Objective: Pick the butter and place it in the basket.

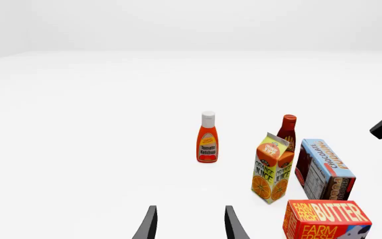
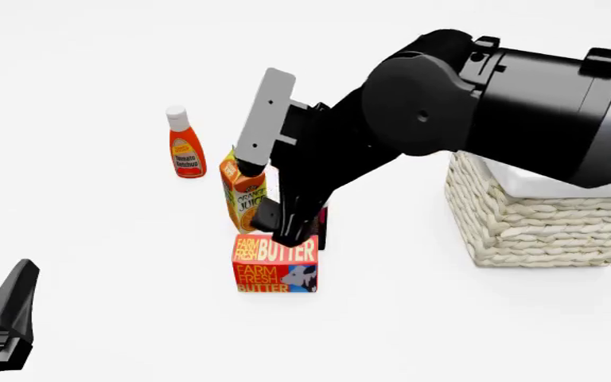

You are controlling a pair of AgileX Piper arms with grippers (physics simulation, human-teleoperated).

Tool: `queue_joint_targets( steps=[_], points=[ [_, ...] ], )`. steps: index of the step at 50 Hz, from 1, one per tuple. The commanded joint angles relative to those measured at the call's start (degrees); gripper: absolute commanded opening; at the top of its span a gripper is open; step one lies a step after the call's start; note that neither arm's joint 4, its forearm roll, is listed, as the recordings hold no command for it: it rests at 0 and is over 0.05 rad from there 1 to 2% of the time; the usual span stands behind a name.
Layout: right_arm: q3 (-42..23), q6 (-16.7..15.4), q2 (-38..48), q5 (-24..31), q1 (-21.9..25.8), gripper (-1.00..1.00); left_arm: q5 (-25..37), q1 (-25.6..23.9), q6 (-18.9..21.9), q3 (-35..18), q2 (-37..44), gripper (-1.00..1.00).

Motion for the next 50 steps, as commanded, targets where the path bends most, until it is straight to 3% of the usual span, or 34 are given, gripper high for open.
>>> queue_joint_targets(
  steps=[1,50],
  points=[
    [-0.55,-0.42,2.50,-0.31,0.04,1.00,0.00,0.00,0.00,0.00,0.00,1.00],
    [-6.58,-1.97,8.74,2.19,-0.03,1.00,0.00,0.00,0.00,0.00,0.00,1.00]
  ],
)
